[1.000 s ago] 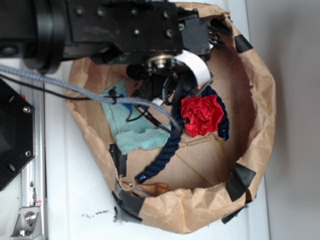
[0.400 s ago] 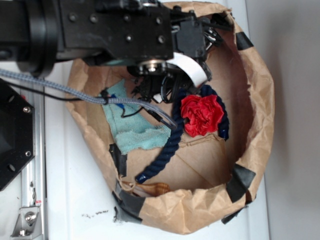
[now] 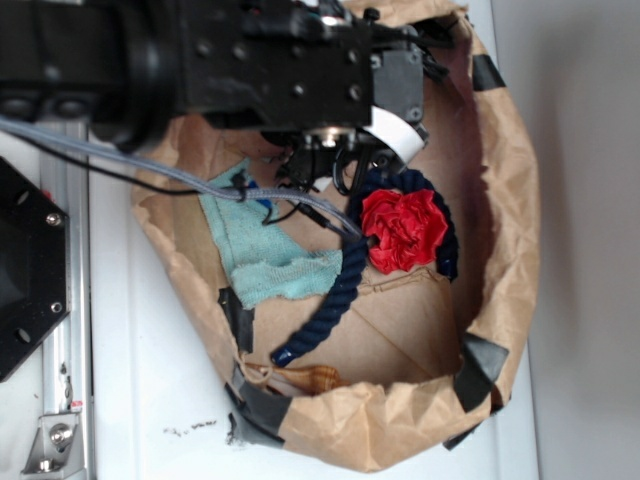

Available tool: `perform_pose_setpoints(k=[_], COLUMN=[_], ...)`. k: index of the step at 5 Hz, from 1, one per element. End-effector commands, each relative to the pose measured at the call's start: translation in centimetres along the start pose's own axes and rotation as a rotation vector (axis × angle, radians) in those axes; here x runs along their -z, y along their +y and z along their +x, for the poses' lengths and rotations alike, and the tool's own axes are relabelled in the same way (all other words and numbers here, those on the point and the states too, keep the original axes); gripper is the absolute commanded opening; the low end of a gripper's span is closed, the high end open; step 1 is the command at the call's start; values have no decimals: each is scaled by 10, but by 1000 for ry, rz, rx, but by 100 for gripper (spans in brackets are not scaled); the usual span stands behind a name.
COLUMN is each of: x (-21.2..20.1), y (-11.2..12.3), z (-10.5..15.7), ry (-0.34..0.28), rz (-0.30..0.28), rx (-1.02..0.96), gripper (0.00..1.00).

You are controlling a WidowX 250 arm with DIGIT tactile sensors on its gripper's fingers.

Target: Grab the silver keys.

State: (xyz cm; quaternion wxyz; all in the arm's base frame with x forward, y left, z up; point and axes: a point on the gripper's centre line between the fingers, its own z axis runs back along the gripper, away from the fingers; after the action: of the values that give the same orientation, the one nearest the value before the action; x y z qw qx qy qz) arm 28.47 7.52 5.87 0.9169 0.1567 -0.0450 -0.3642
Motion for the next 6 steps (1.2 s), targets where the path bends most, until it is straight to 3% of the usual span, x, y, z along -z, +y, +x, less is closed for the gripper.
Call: perform_pose_setpoints(k=[1, 3, 5, 6], x=[3, 6, 11, 8], y=[-1, 3, 11, 11], z=[-11, -11, -5, -5], ry=[98, 113, 97, 78], rz=[-9, -33, -11, -20], rx=[34, 34, -10, -10], gripper=[100, 100, 100, 0])
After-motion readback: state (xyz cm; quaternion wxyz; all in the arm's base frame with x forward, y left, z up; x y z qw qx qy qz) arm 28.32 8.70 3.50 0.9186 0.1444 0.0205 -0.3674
